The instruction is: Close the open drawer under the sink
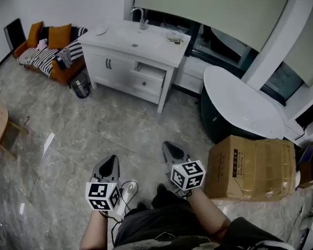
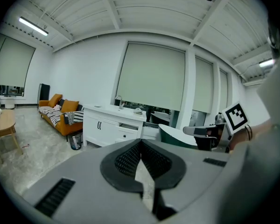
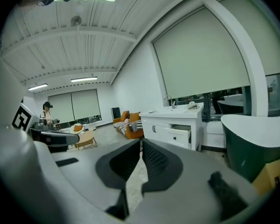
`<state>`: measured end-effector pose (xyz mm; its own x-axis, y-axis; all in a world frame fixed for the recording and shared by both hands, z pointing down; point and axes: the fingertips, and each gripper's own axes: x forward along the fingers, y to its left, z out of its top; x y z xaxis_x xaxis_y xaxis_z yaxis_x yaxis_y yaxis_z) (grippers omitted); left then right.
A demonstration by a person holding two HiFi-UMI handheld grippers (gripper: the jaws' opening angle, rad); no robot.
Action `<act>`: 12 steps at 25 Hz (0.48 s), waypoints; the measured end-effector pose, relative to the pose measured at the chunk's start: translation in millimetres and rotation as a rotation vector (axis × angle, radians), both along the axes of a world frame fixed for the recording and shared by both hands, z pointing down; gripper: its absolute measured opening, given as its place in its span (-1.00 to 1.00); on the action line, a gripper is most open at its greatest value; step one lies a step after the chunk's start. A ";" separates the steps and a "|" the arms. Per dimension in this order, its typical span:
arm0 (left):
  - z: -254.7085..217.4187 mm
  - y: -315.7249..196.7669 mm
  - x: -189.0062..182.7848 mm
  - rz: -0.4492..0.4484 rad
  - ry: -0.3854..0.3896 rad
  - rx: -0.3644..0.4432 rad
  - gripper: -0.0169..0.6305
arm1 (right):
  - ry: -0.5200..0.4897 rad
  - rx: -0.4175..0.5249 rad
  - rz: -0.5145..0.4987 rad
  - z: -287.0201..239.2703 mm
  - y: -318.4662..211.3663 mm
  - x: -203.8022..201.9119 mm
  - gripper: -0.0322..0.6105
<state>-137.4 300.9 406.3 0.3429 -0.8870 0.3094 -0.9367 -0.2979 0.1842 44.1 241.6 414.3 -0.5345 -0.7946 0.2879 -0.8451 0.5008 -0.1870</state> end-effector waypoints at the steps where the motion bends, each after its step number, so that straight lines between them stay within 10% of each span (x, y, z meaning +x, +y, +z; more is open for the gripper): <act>1: 2.0 -4.0 -2.2 -0.004 0.008 -0.004 -0.90 | 0.002 -0.006 0.008 2.1 -3.9 0.6 -0.80; 12: 23.5 -68.9 -15.0 -0.039 0.007 -0.039 -0.90 | -0.011 -0.042 -0.007 29.0 -76.8 -16.9 -0.80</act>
